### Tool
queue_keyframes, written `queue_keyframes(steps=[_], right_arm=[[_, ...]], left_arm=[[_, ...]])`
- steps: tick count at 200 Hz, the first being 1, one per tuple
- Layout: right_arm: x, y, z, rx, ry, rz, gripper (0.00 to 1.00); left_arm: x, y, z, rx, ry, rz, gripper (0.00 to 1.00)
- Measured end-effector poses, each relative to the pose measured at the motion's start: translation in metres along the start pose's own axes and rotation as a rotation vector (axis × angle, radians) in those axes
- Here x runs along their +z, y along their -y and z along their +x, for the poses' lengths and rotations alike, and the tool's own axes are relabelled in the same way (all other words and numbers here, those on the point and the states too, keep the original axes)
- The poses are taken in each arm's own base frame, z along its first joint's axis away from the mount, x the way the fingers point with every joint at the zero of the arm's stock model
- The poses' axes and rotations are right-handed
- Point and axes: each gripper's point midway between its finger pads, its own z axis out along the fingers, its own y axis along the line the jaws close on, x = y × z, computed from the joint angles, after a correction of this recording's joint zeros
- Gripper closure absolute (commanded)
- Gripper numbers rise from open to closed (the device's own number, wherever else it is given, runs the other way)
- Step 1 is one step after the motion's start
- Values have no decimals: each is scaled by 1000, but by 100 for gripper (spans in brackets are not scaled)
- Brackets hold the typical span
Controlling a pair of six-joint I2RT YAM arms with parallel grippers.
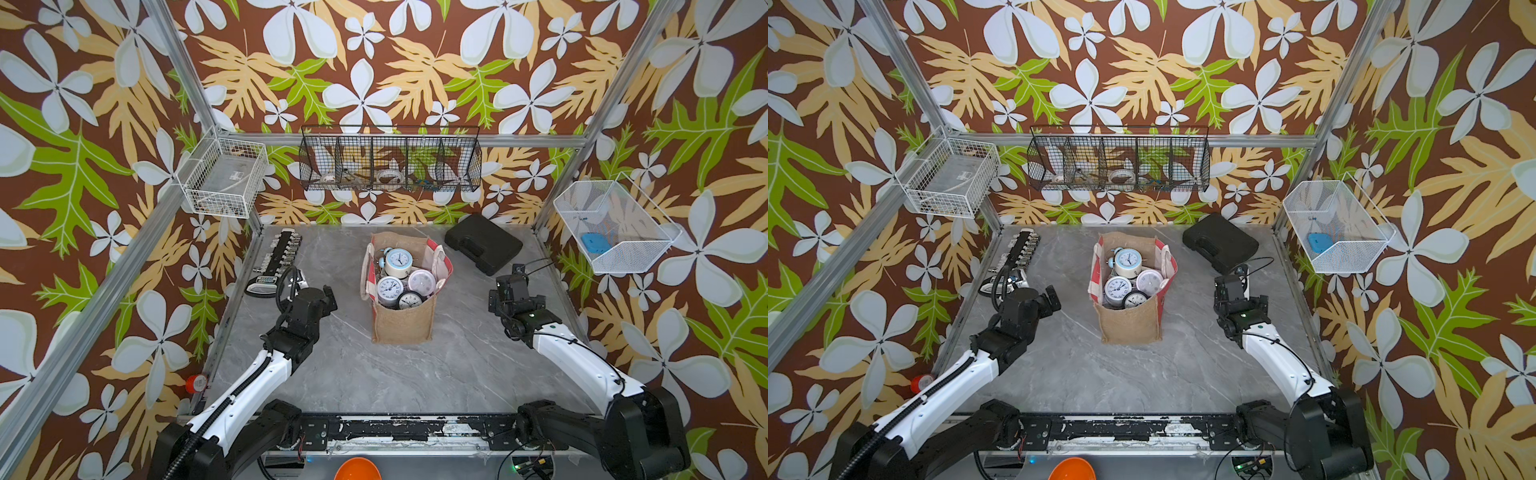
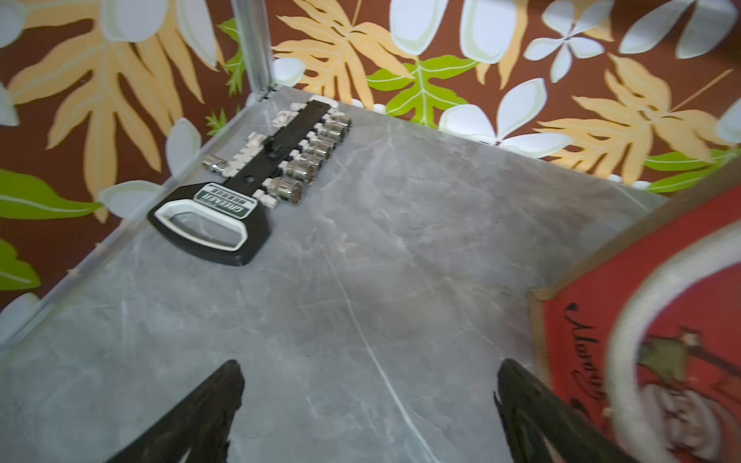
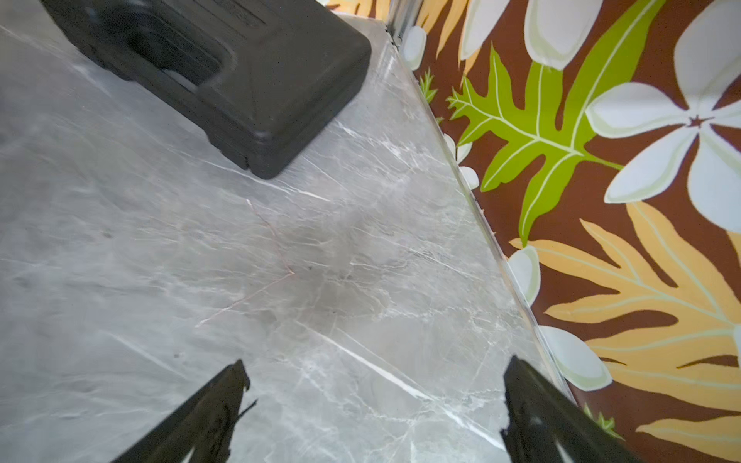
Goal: Put the alarm clock into the canvas bag
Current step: Reset both arms
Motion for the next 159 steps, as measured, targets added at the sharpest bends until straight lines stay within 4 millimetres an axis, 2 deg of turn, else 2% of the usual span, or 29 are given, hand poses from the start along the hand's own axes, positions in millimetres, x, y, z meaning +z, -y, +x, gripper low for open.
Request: queue_keyframes(steps=[22,46,59,99,119,159], right_arm=[[17,-3,13,-25,30,36,0],[31,-6,27,-38,77,52,0],[35,-4,31,-23,109,56,0],[32,-5,23,72,259,5,0],[26,-8,11,100,339,-40,0],[25,-25,6,58,405,-135,0]], left_arm=[[3,-26,21,46,53,-85,0],[2,-32,9,71,159,-110,0],[5,-33,10,112,190,-121,0],[24,-37,23,238,227,-133,0],[34,-31,14,259,247,-120,0],[26,-21,5,260,305,-31,0]])
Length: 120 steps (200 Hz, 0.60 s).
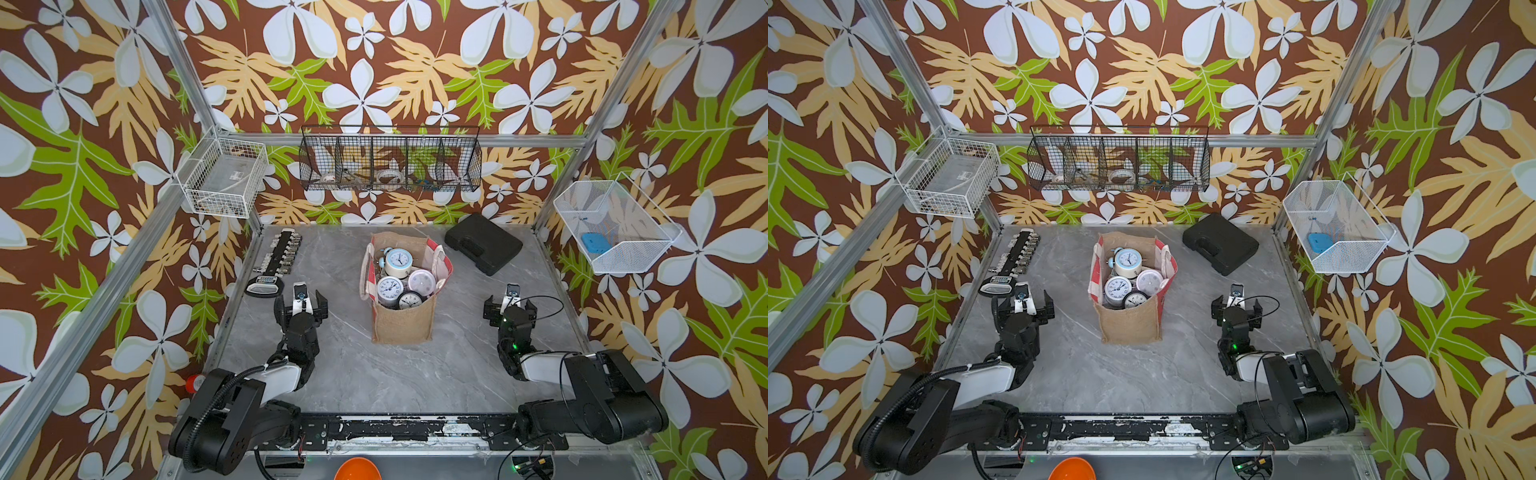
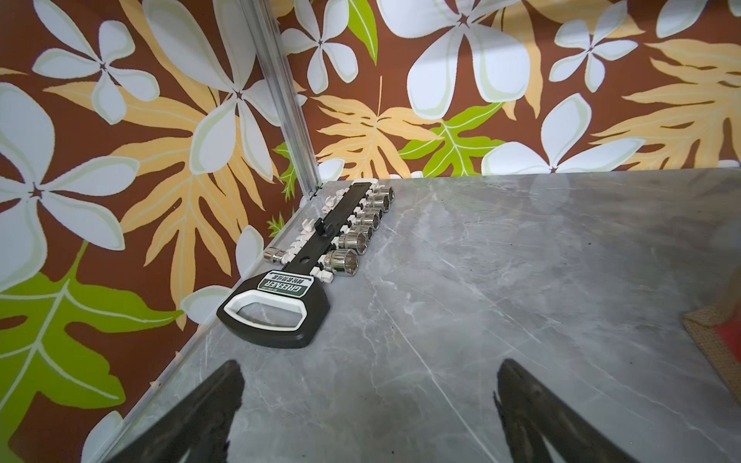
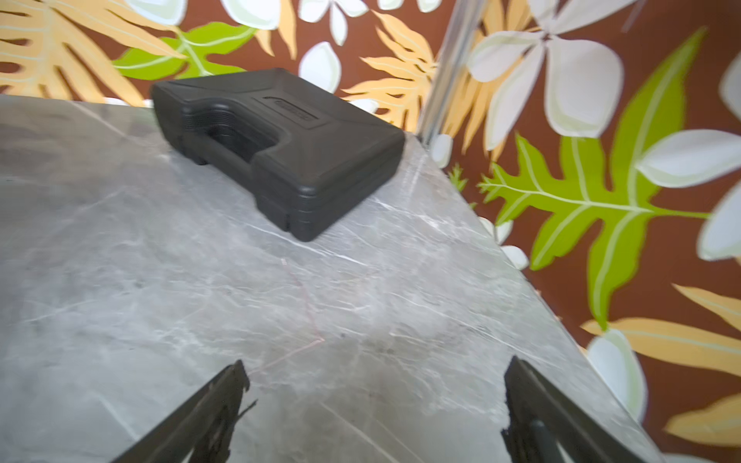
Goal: Put the alarm clock into the canvas bag
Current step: Reset both arms
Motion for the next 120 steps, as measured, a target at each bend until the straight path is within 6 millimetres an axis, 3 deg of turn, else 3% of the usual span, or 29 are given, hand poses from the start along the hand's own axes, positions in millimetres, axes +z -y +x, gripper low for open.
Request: queue_keyframes(steps=[23,45,89,120], right_arm=[[7,4,-8,26,30,-19,0],[12,14,0,61,15,-12,1],[12,7,-2,88,28,-58,0],[12,4,-2,88,30,-75,1]], left_arm=[[-8,5,-3,-56,49,77,0],[-1,13,-2,-69,49,128,0],[11,11,15,-118,6,186,0],[17,12,4,-167,33,204,0]])
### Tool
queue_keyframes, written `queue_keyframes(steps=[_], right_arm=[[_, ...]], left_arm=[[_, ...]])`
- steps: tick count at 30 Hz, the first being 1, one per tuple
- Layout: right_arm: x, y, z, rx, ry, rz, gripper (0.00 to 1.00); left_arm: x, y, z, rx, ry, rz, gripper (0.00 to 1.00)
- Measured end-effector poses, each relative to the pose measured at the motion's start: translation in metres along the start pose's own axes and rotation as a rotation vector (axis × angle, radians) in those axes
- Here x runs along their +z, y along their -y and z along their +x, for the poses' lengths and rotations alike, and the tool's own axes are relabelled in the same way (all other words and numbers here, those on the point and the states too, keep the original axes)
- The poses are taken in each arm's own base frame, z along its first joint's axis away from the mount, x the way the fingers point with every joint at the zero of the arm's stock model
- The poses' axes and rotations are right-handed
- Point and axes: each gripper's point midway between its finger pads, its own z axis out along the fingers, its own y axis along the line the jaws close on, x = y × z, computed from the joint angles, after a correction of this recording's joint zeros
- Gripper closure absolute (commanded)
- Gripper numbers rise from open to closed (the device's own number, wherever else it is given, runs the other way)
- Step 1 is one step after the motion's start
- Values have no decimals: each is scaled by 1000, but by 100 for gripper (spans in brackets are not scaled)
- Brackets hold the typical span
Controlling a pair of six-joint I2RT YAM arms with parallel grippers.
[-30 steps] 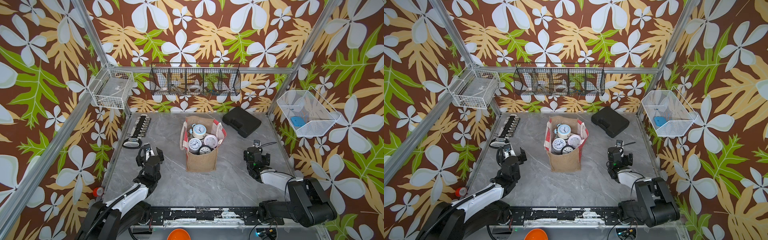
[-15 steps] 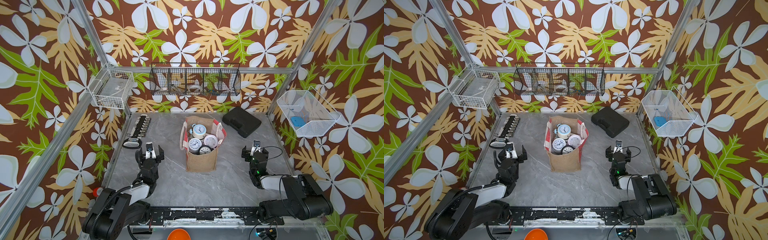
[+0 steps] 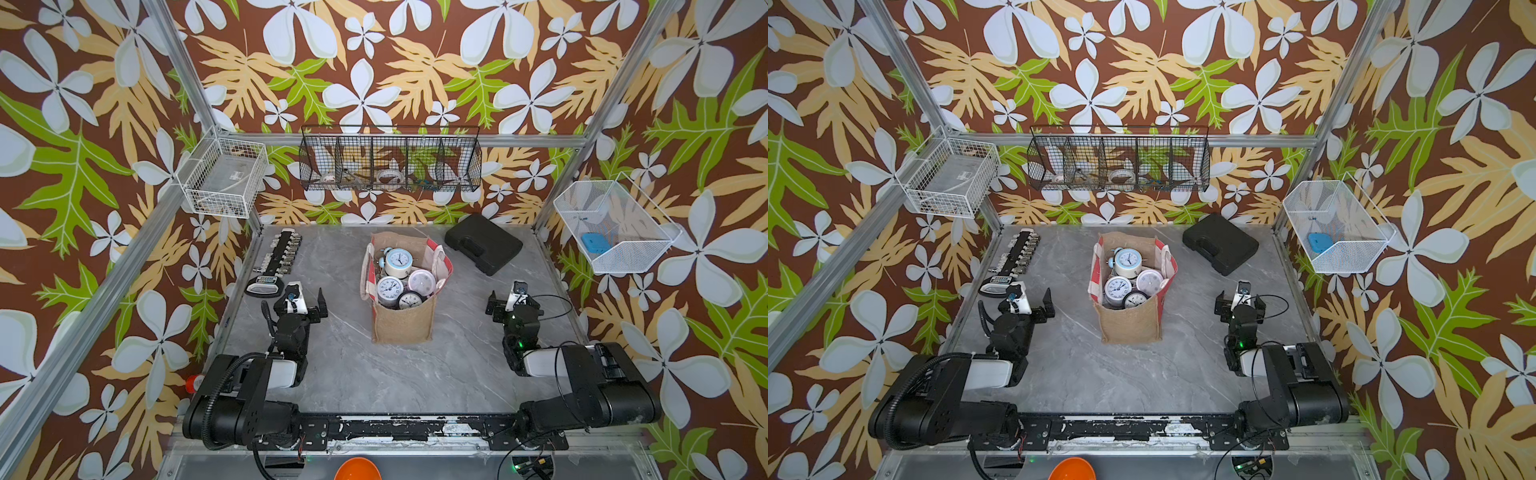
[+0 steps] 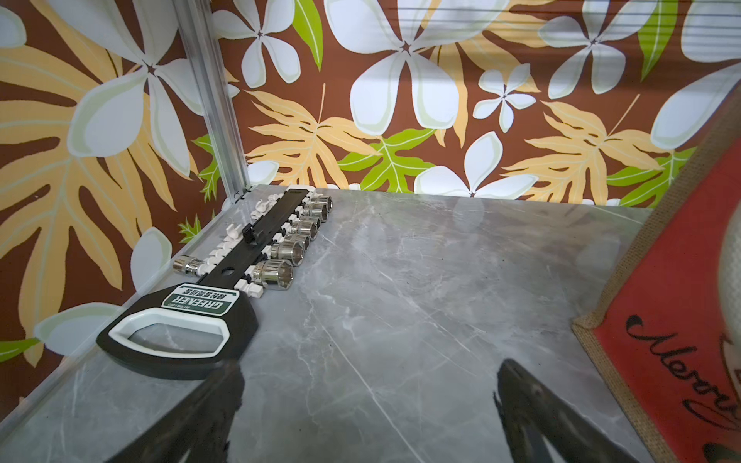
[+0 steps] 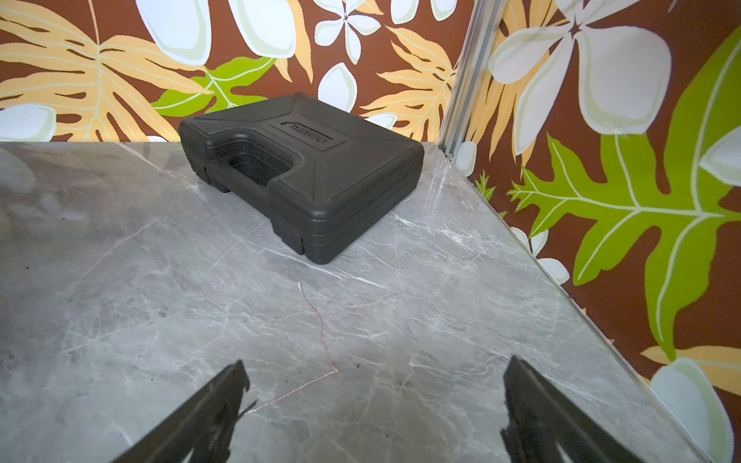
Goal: Put the alarm clock into the canvas bag
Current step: Reset both arms
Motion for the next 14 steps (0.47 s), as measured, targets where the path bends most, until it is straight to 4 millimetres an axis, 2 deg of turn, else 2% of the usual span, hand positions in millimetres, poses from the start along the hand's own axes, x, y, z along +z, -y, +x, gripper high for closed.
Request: queue_keyframes(steps=[14], right_arm=[[-1,-1,1,2,7,-5,0]], left_arm=[[-1,1,1,-21,1,12,0]])
